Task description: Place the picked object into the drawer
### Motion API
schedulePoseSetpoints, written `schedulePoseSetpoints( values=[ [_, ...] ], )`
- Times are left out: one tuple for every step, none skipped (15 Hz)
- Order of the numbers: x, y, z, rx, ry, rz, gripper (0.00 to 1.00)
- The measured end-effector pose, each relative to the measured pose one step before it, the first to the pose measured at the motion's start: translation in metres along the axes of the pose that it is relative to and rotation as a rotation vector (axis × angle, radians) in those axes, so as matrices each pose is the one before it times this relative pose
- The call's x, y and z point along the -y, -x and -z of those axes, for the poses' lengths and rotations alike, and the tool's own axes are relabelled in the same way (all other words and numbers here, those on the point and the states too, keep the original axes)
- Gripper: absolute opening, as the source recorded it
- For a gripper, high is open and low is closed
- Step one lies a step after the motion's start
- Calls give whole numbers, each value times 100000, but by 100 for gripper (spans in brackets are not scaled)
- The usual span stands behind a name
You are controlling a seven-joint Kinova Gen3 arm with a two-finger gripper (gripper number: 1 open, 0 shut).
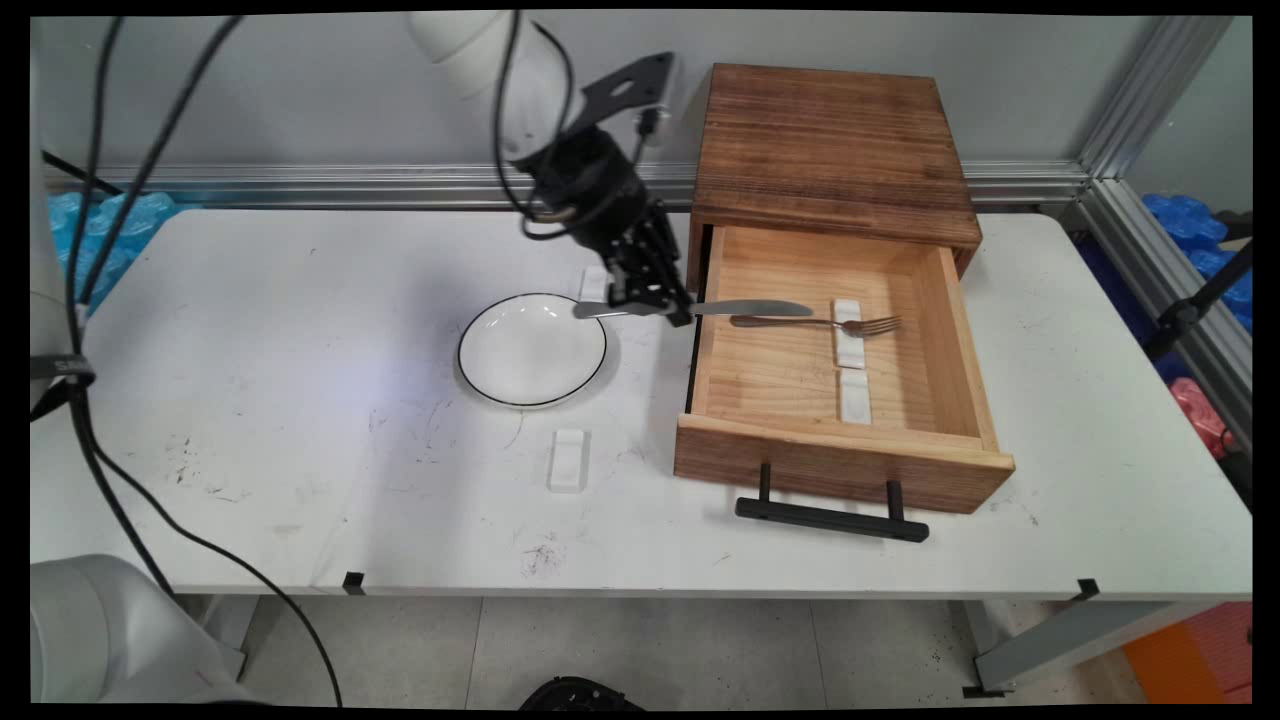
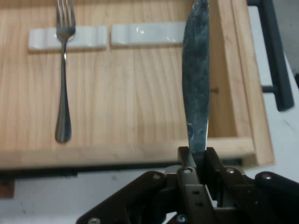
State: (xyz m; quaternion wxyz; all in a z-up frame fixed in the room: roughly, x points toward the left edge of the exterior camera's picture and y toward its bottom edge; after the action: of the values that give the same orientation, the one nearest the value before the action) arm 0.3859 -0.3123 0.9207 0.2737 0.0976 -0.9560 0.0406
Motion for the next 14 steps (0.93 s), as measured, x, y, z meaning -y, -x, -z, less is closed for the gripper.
schedulePoseSetpoints(
  values=[
    [241,-496,-540,-33,-235,-191,0],
    [213,-504,-562,-54,-172,-142,0],
    [277,-707,-780,-96,-202,-159,0],
    [216,-609,-683,-50,-93,-150,0],
    [185,-499,-572,-20,-87,-149,0],
    [171,-492,-558,-17,-74,-128,0],
    [259,-686,-774,-24,-159,-167,0],
    [271,-675,-746,-25,-176,-125,0],
    [264,-652,-725,-1,-125,-120,0],
    [262,-594,-693,21,-102,-21,0],
    [193,-463,-569,60,-60,-13,0],
    [161,-417,-553,146,-33,-21,0],
    [105,-314,-455,133,51,-114,0],
    [92,-418,-643,224,202,-221,0]
  ],
)
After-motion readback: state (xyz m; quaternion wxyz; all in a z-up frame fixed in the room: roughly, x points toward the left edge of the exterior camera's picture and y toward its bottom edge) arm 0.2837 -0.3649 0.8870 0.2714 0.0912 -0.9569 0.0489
